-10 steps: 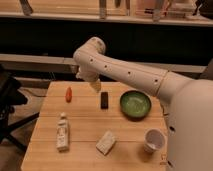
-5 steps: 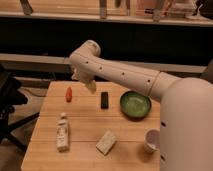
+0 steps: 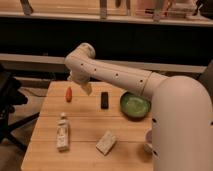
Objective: Place the pepper in the ceramic cup
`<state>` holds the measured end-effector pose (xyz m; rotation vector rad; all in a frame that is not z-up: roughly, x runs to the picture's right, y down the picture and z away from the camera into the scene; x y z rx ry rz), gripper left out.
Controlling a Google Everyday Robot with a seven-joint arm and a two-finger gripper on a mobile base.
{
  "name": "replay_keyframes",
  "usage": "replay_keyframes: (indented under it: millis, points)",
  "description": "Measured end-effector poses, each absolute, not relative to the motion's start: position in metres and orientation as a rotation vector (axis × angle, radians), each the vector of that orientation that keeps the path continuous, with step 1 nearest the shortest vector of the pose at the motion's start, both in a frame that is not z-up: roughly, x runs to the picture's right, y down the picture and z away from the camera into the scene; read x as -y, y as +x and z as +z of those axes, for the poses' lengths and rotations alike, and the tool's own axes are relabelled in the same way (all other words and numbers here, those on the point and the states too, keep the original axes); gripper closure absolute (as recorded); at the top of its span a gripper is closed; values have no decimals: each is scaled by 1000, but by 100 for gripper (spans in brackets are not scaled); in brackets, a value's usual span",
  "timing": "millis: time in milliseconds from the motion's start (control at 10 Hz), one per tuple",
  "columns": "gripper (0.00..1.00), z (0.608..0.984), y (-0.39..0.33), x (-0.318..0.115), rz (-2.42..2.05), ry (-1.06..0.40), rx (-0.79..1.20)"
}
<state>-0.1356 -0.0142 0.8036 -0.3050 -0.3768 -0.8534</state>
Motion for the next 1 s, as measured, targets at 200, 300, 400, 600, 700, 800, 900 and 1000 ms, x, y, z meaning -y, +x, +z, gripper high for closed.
replay_keyframes:
  millis: [200, 300, 400, 600, 700, 800, 900, 1000]
  points:
    - [20, 813, -143, 11, -861, -306, 390]
    - [20, 816, -148, 10, -865, -304, 396]
    - [20, 819, -153, 8, -868, -305, 404]
    - [20, 826, -159, 6, -875, -305, 415]
    - [20, 830, -163, 5, -879, -307, 420]
    - [20, 833, -169, 4, -884, -307, 425]
    - [20, 837, -170, 3, -885, -307, 428]
    - [20, 841, -171, 3, -886, -309, 430]
